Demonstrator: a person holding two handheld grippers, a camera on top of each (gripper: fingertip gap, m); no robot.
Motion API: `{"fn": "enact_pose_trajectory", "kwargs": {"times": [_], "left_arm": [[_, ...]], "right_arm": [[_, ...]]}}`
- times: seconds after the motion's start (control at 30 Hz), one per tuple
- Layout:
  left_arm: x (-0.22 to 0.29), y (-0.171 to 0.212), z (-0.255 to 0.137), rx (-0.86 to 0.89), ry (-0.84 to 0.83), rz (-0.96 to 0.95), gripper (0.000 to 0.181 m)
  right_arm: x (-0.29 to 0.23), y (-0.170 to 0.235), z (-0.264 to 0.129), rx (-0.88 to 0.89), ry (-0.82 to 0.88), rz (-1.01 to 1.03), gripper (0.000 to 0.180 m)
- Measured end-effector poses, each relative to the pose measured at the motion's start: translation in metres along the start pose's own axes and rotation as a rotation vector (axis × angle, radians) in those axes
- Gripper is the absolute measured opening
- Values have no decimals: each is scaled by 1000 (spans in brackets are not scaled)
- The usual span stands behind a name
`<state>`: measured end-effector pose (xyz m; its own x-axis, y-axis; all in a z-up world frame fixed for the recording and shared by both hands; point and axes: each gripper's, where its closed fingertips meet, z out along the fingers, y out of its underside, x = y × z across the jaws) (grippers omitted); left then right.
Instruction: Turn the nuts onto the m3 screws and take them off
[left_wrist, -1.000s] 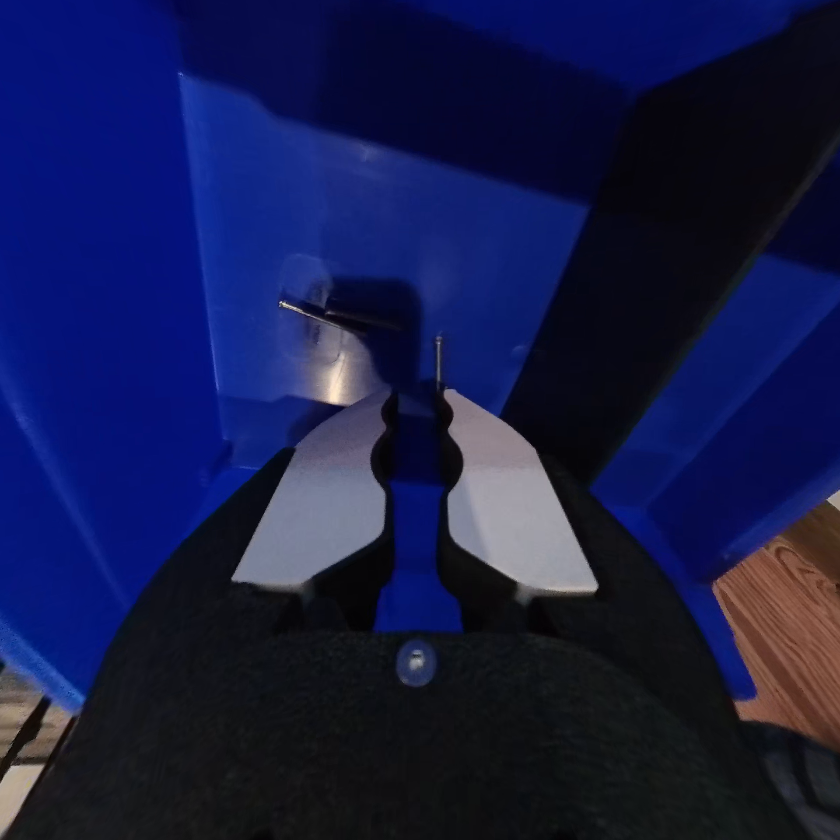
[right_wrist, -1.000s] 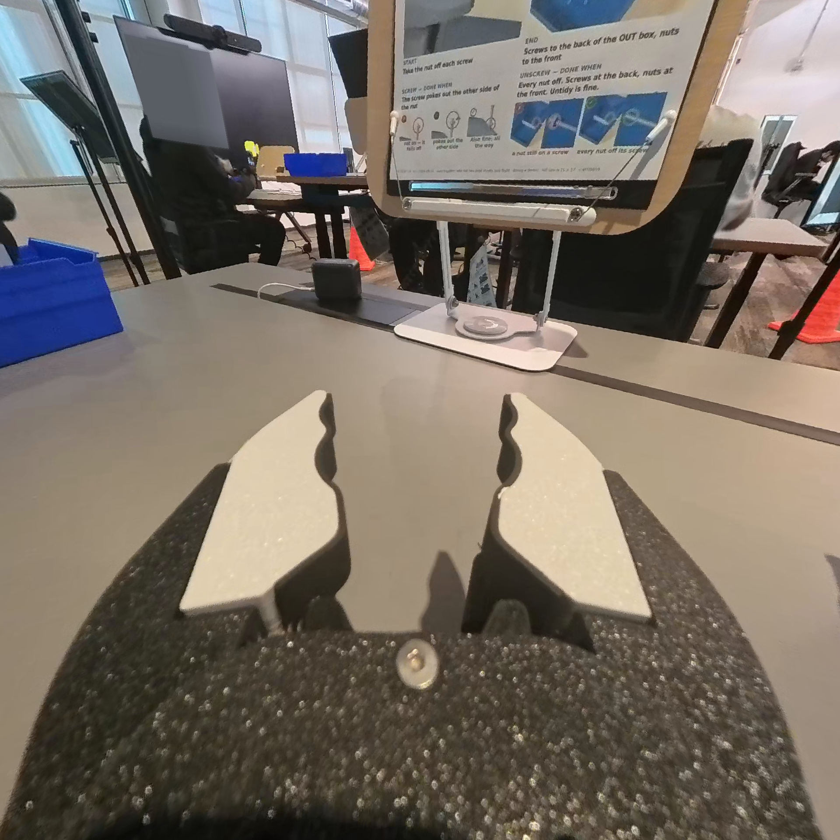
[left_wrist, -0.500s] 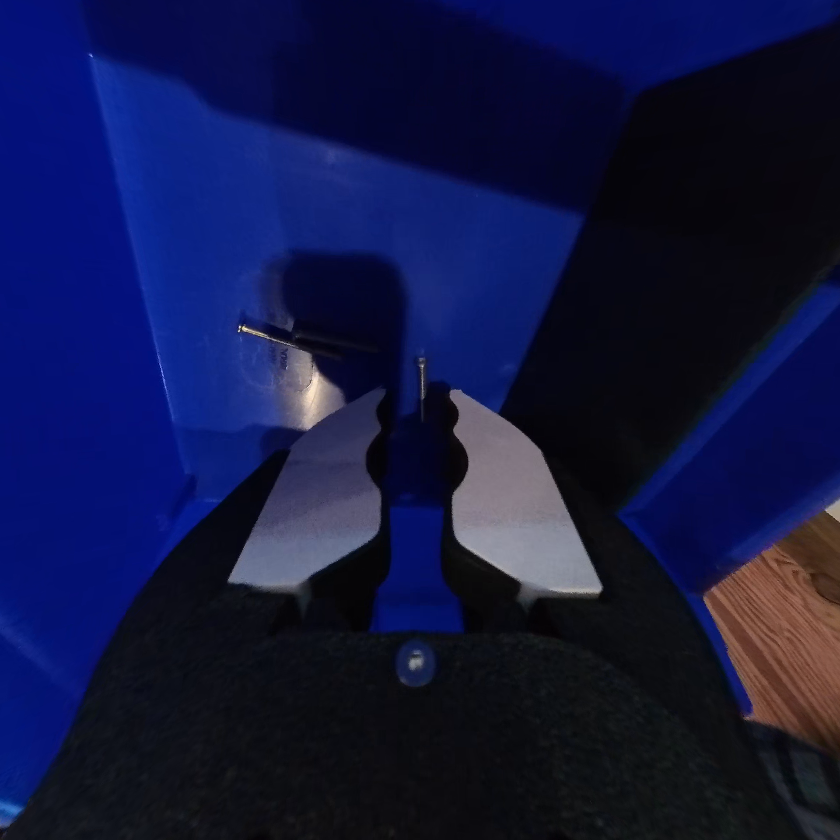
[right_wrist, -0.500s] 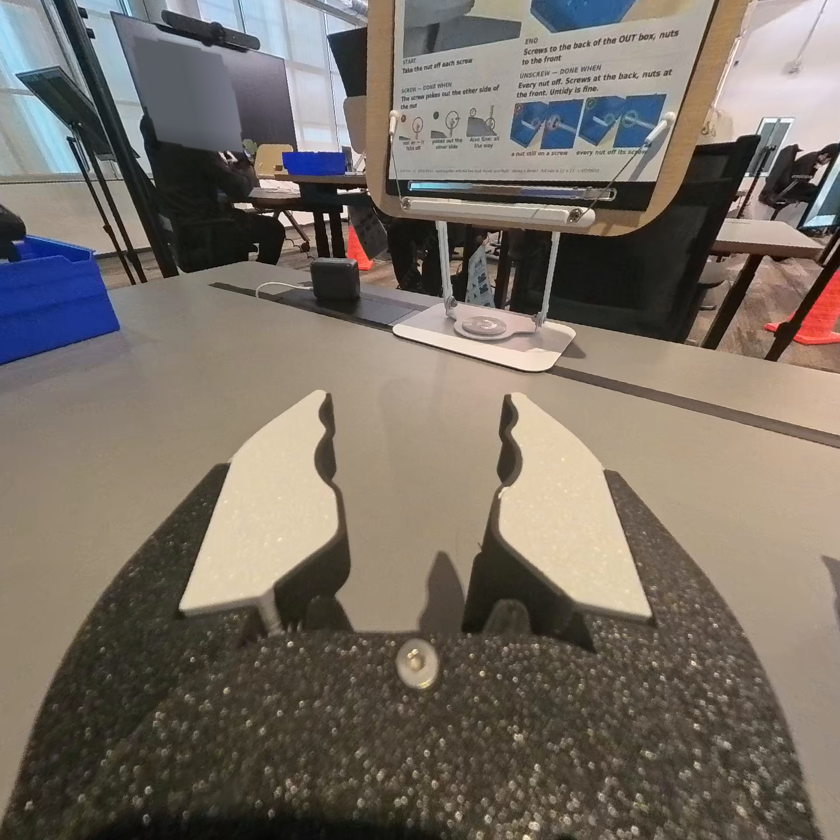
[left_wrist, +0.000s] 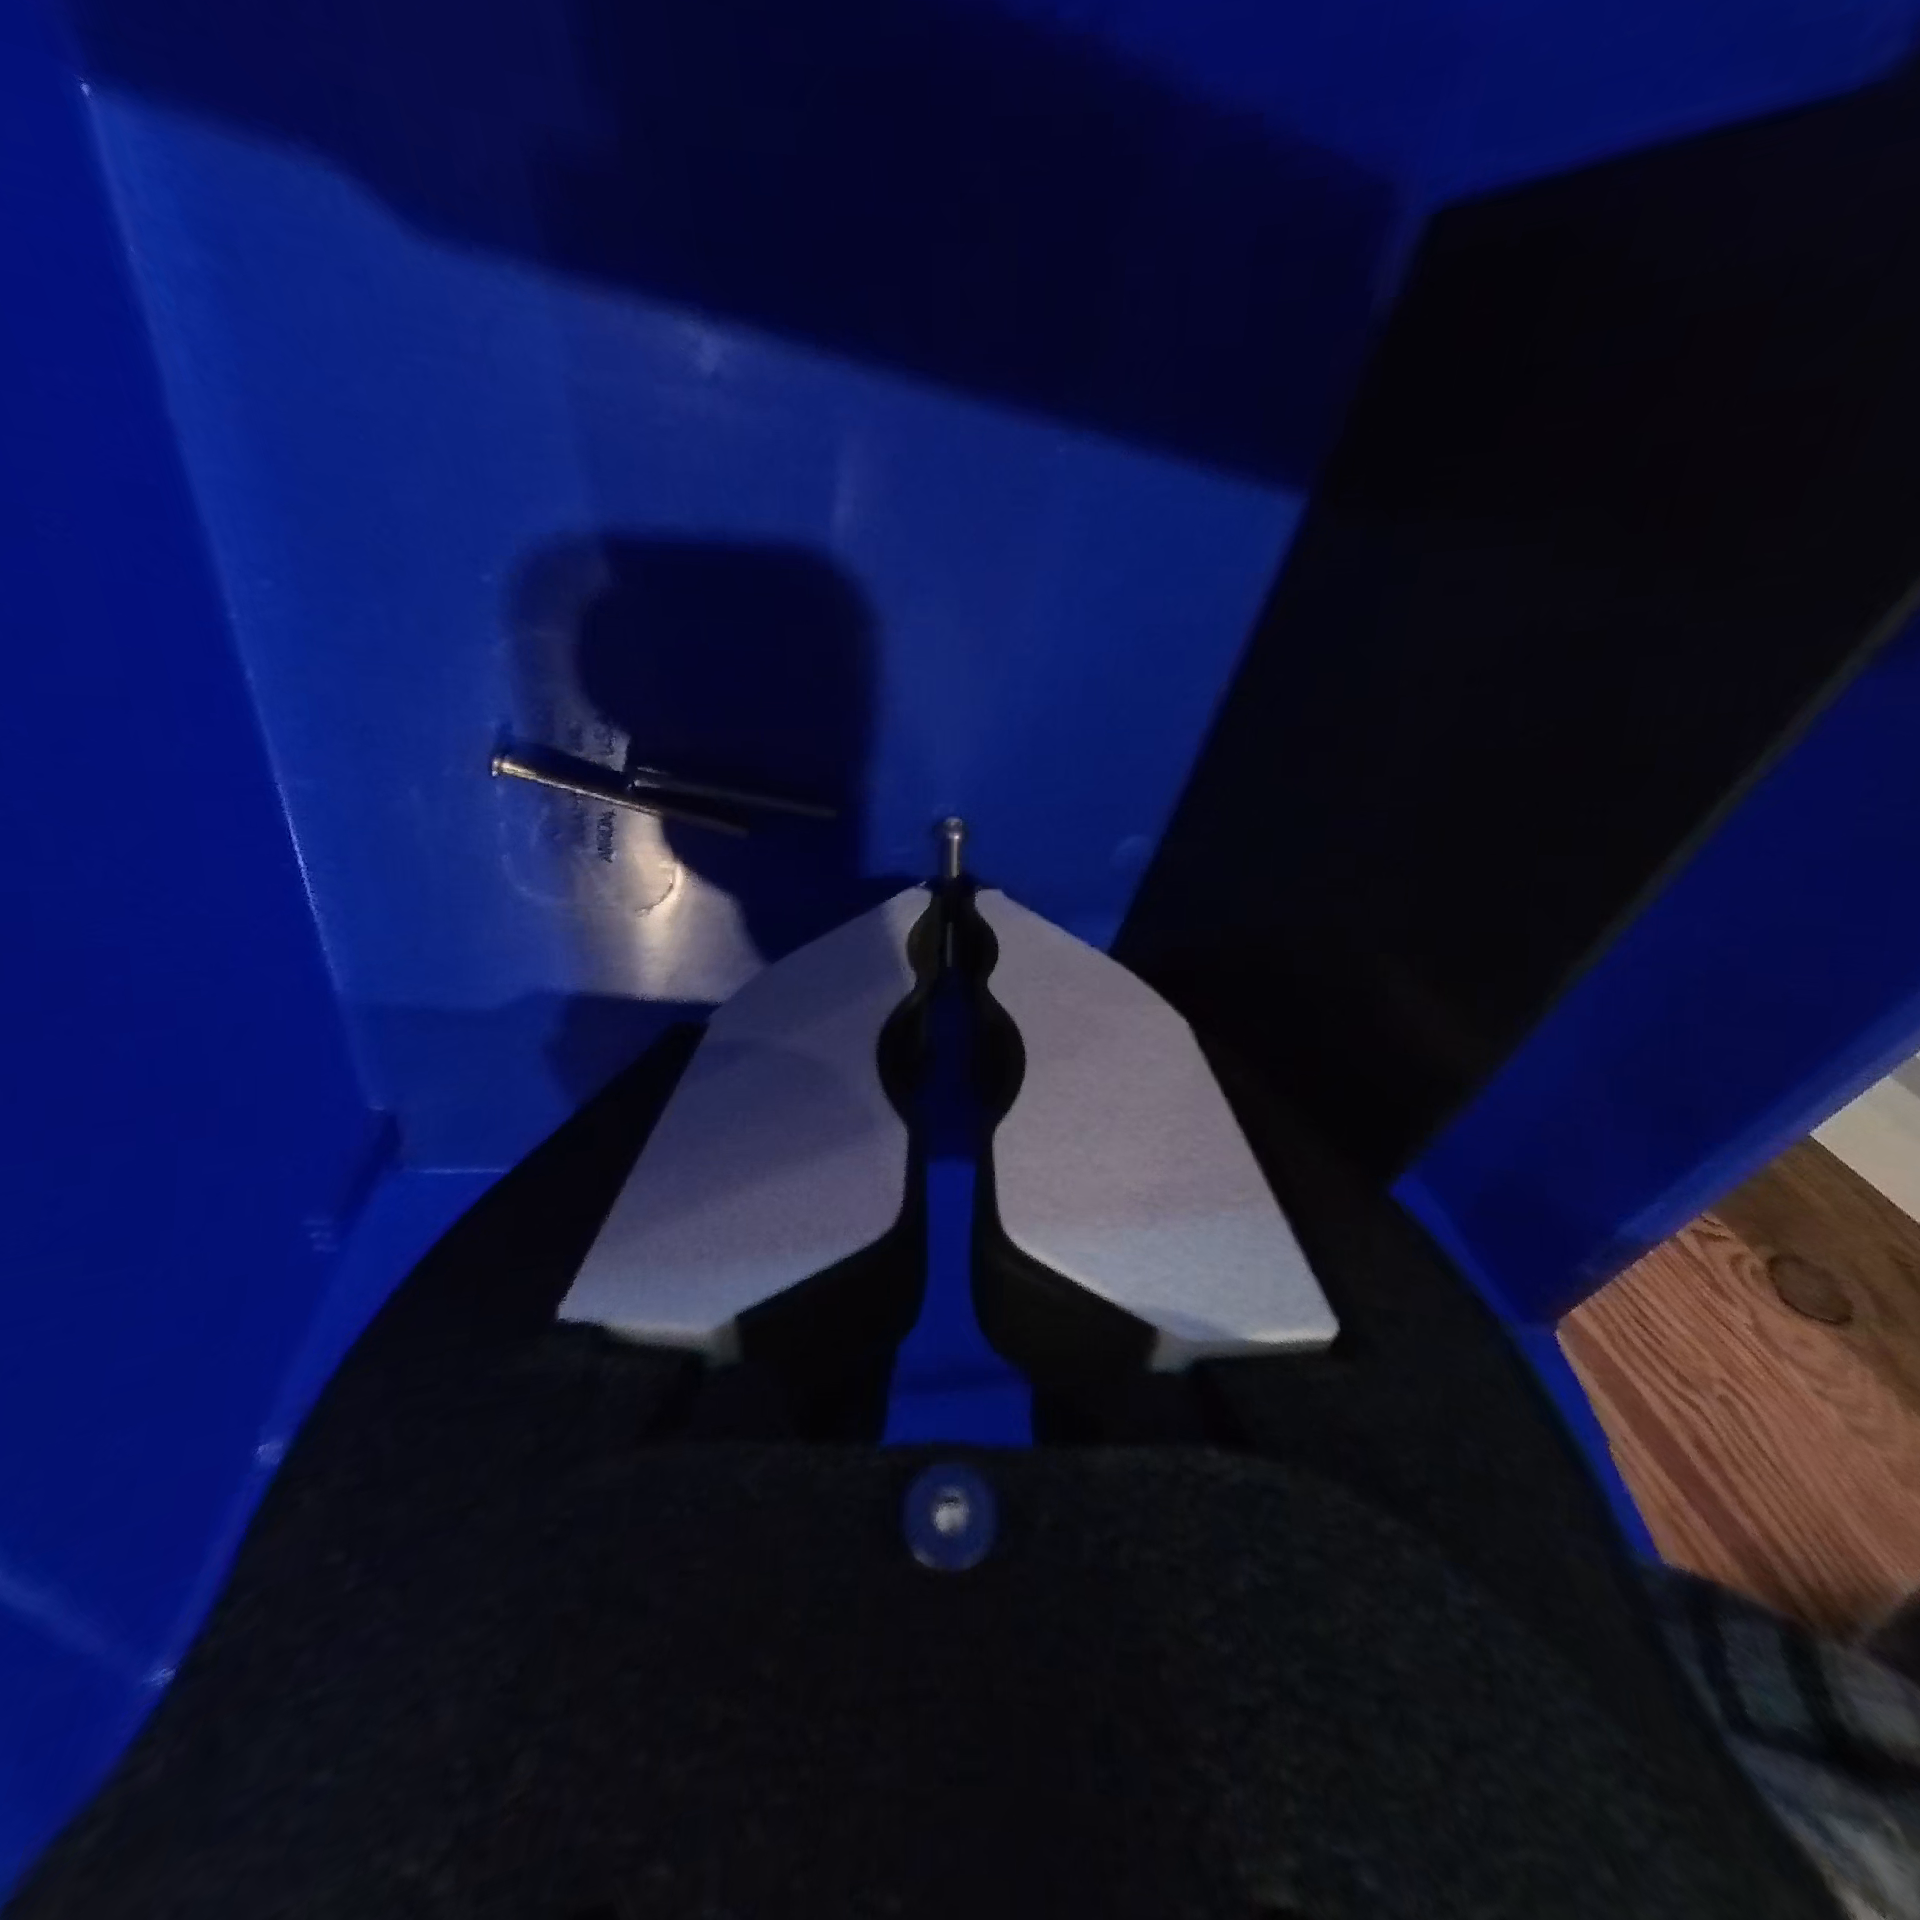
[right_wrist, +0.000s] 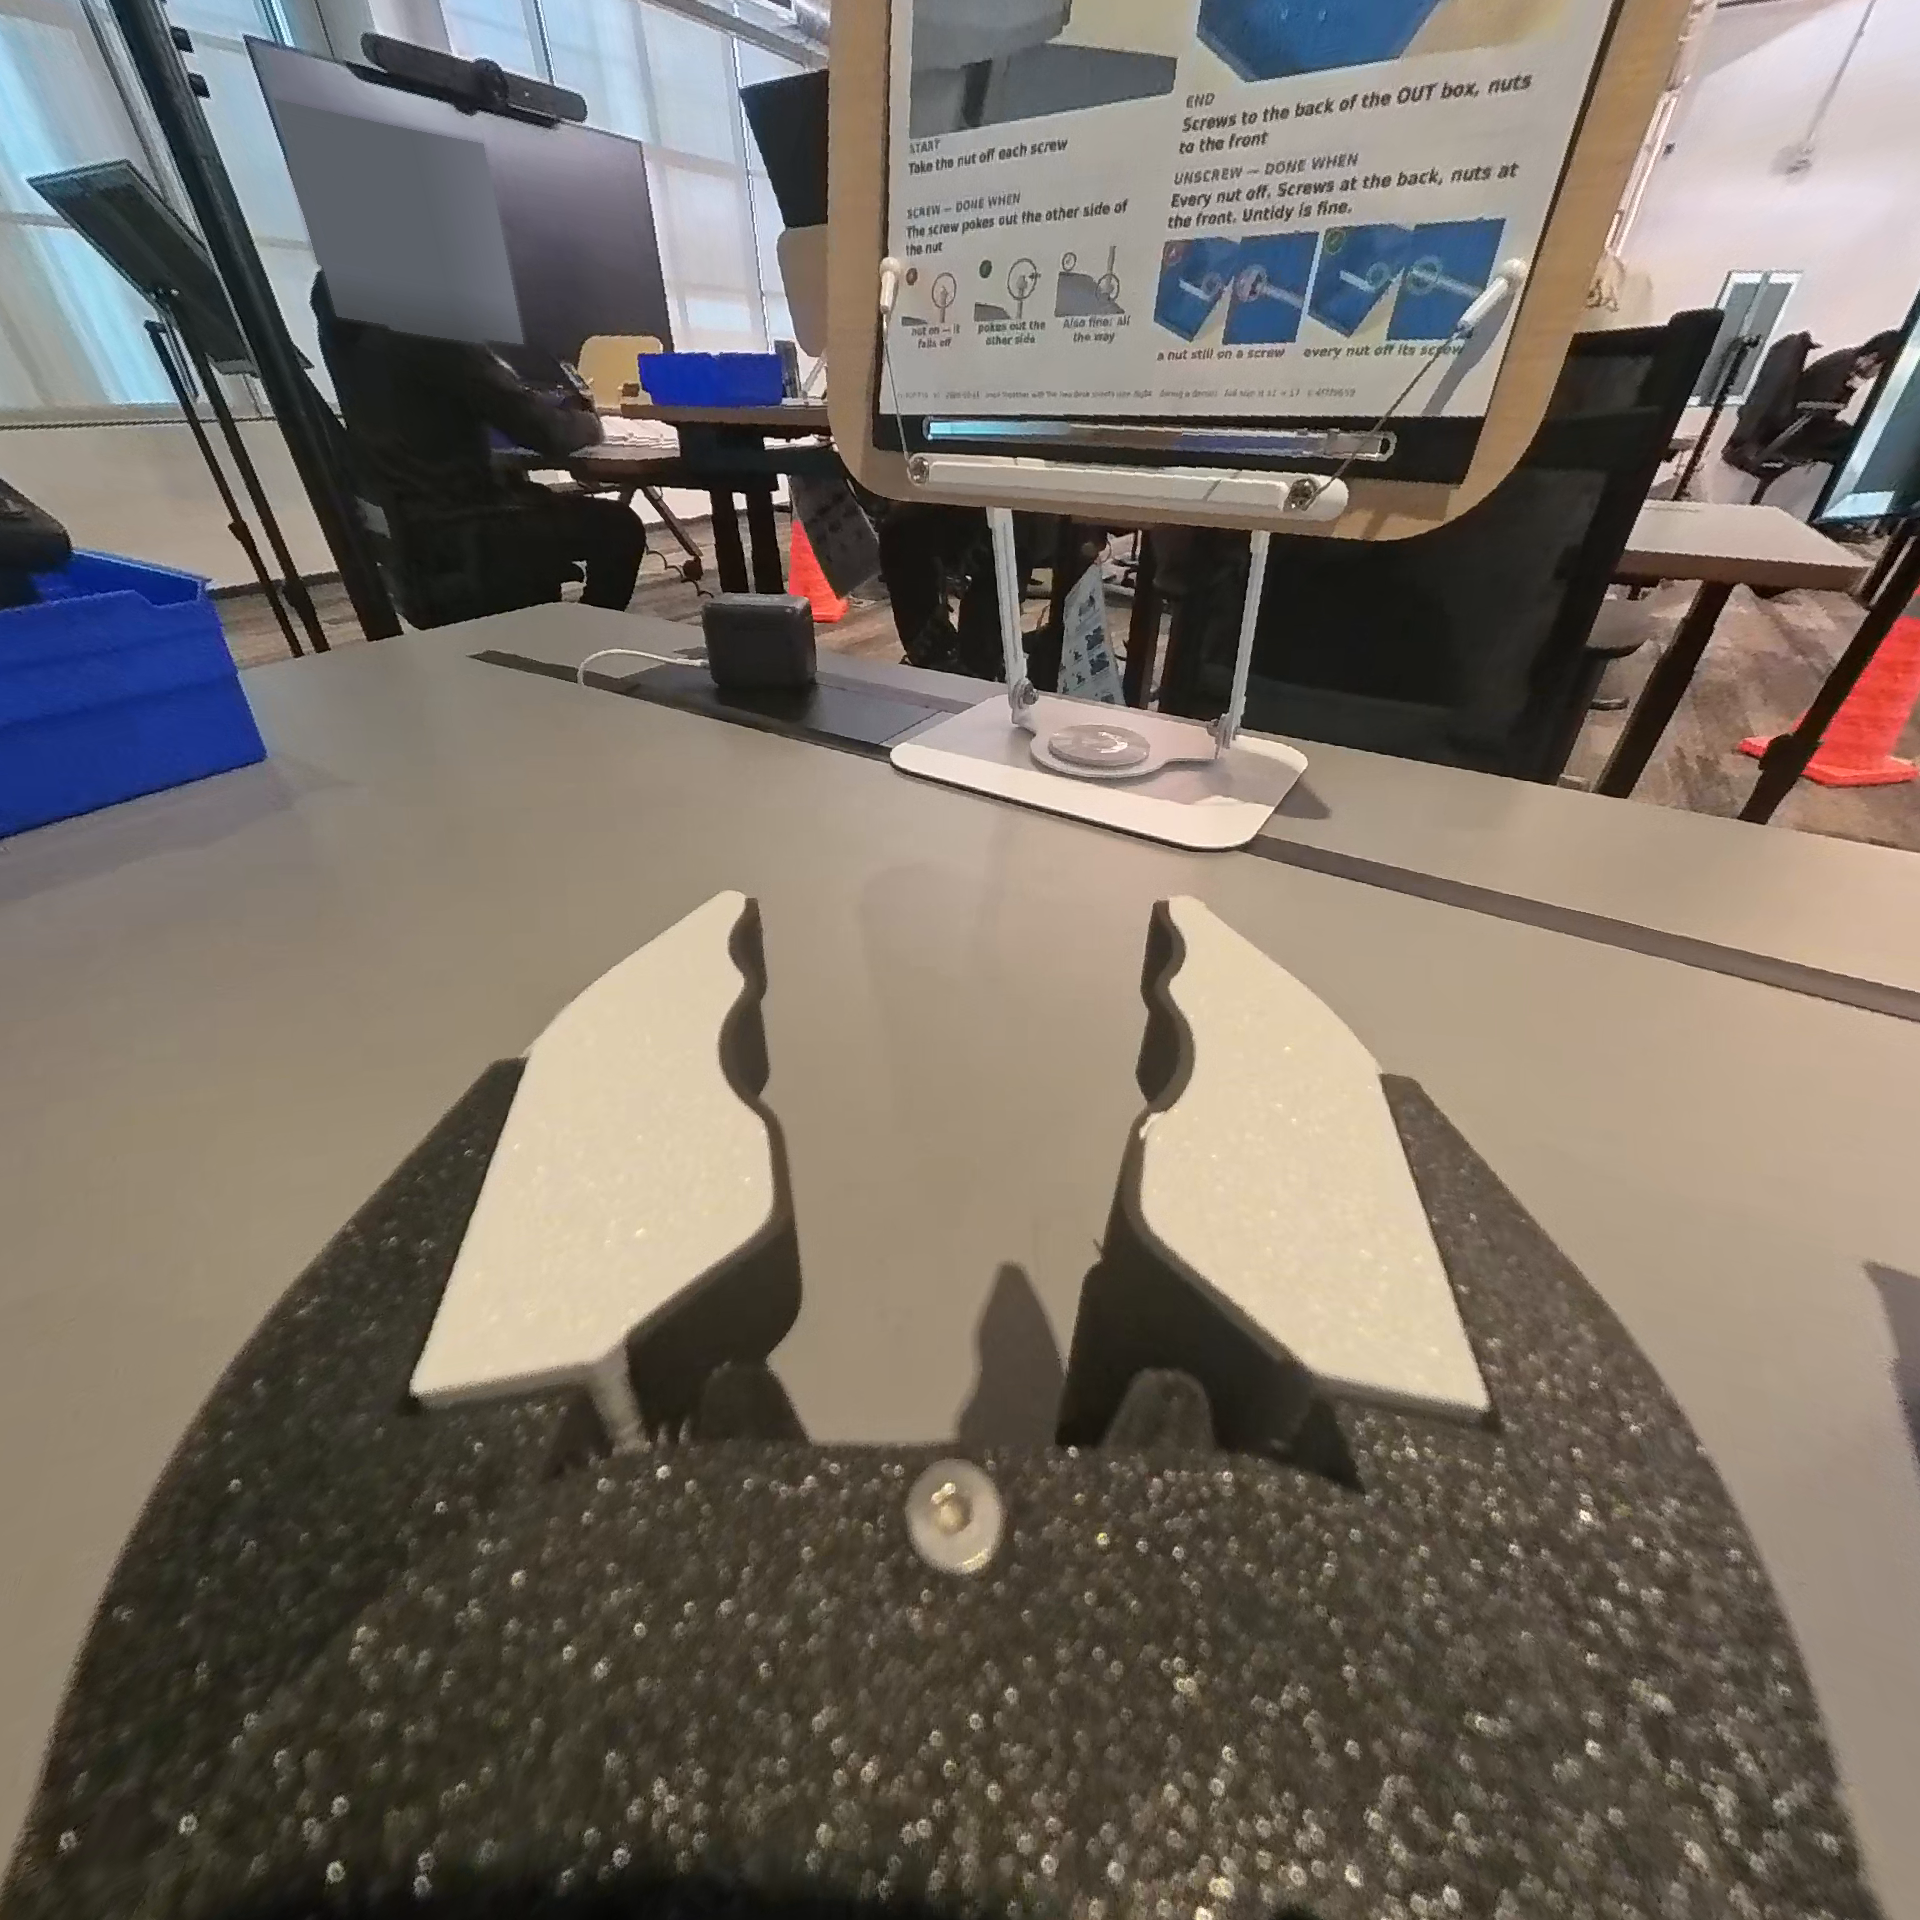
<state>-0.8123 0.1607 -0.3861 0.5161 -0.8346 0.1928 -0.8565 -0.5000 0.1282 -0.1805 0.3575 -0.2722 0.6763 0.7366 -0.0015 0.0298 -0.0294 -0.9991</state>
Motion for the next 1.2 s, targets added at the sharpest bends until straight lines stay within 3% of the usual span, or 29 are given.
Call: {"fn": "enact_pose_trajectory", "kwargs": {"times": [0.43, 0.73, 0.97, 1.2], "left_arm": [[-9, 4, -24, 93, -78, -87, 3], [5, -10, -93, 214, -193, -135, 2], [42, -92, -150, 304, -283, -63, 2], [83, -212, -132, 283, -294, 94, 2]], "right_arm": [[-2, 1, 3, -2, -8, -2, 69], [-4, -3, 4, 9, -19, -6, 69], [-7, -1, 7, 3, -32, -10, 69], [-13, -1, 10, 3, -55, -2, 68]]}}
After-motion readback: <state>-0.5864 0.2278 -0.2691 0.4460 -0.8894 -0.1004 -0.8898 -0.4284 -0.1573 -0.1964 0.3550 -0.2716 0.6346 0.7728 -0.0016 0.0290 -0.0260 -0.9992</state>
